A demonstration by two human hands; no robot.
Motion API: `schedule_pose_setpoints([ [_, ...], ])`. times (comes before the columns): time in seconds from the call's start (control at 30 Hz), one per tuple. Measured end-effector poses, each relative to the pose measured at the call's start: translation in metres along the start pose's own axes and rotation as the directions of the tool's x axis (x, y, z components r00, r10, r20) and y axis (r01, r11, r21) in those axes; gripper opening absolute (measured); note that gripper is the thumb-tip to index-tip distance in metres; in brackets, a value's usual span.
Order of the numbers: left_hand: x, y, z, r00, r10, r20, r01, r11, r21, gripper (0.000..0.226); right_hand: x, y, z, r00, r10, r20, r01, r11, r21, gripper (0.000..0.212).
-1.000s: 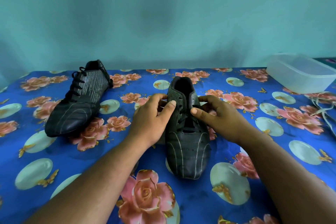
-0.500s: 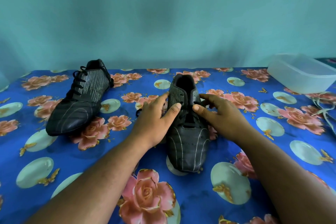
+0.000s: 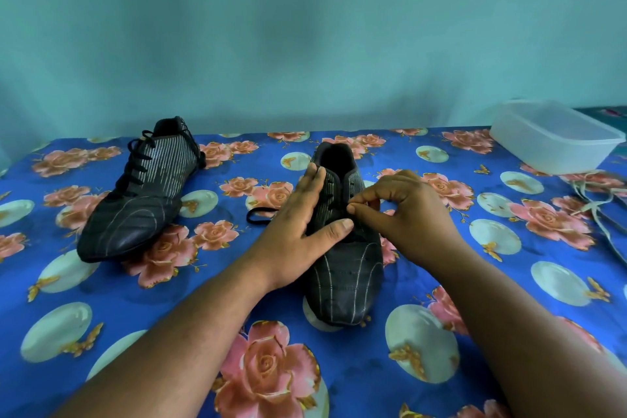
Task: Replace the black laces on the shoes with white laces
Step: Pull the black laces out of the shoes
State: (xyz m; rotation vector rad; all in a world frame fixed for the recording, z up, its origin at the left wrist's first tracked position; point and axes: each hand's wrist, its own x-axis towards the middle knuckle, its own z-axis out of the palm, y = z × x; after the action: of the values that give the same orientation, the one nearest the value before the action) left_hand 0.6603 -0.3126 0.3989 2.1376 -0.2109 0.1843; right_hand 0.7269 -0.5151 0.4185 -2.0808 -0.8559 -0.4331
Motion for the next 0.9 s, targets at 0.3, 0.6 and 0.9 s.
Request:
schedule_pose_setpoints([
  [0.3, 0.0, 0.002, -0.001, 1.0, -0.009, 0.008, 0.009, 1.0, -0.008, 0.095, -0.001, -0.007, -0.005, 0.946, 0.225, 0.235, -0.296, 0.894, 0.336, 0.015],
  [0.6, 0.001, 0.0, -0.001, 1.0, -0.002, 0.01, 0.002, 1.0, -0.024, 0.091, 0.001, -0.012, -0.008, 0.996, 0.061, 0.058, -0.069, 0.985, 0.157, 0.006],
  [0.9, 0.0, 0.001, -0.002, 1.0, -0.002, 0.019, 0.001, 1.0, 0.006, 0.089, -0.001, -0.014, -0.007, 0.934, 0.243, 0.26, -0.334, 0.851, 0.405, 0.02],
])
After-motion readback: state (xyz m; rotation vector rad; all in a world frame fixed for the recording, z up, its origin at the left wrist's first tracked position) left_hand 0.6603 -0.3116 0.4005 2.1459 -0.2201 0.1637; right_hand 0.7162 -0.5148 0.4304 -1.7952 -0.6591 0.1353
